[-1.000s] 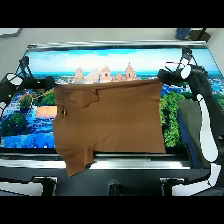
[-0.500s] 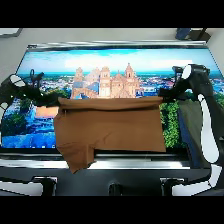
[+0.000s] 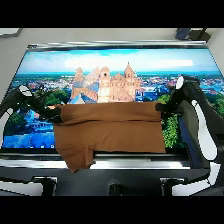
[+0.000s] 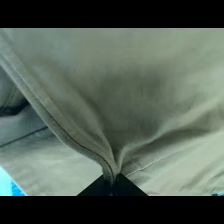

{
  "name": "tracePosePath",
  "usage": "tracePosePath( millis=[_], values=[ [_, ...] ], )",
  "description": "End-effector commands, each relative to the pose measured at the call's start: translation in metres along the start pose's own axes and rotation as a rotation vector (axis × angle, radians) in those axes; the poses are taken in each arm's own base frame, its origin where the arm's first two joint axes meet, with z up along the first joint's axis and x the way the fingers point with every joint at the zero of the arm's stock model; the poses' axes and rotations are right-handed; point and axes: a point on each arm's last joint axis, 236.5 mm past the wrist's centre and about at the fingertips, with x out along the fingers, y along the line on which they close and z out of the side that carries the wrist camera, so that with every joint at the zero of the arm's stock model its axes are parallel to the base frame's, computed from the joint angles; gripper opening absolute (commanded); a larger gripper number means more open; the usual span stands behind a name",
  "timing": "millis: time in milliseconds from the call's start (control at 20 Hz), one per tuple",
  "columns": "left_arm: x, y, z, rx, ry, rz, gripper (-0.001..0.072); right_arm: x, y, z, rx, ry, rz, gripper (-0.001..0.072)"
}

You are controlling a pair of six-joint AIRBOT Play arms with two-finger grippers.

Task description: Fold the shirts.

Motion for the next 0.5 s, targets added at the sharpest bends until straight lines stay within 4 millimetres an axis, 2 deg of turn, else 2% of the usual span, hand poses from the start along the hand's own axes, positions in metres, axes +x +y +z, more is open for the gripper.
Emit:
tracePosePath(
  millis=[0,50,100,200,300,400,450],
  values=[
    [0.003,0.007,-0.004,0.003,0.014,0.023,0.0084,0.008,0.002,0.0,0.043,-0.003,0.013,0.0101],
    [0.001,0.005,-0.004,0.014,0.014,0.016,0.0299,0.006,0.006,0.0,0.054,-0.008,0.029,0.0323],
    [-0.003,0.005,-0.004,0.016,0.015,0.018,0.0472,0.001,0.007,-0.001,0.046,-0.018,0.032,0.0438],
    [-0.021,0.011,-0.004,0.006,-0.017,0.014,0.046,-0.021,-0.006,-0.004,0.042,-0.058,0.032,0.0449],
    [-0.041,0.021,-0.011,-0.032,-0.061,0.003,0.046,-0.043,-0.024,-0.02,0.095,-0.051,0.073,0.0449],
    [-0.044,0.027,-0.034,-0.072,-0.072,-0.014,0.046,-0.056,-0.037,-0.038,0.124,-0.041,0.113,0.0449],
    [-0.035,0.031,-0.055,-0.087,-0.053,-0.022,0.046,-0.055,-0.039,-0.046,0.13,-0.052,0.112,0.0449]
  ],
)
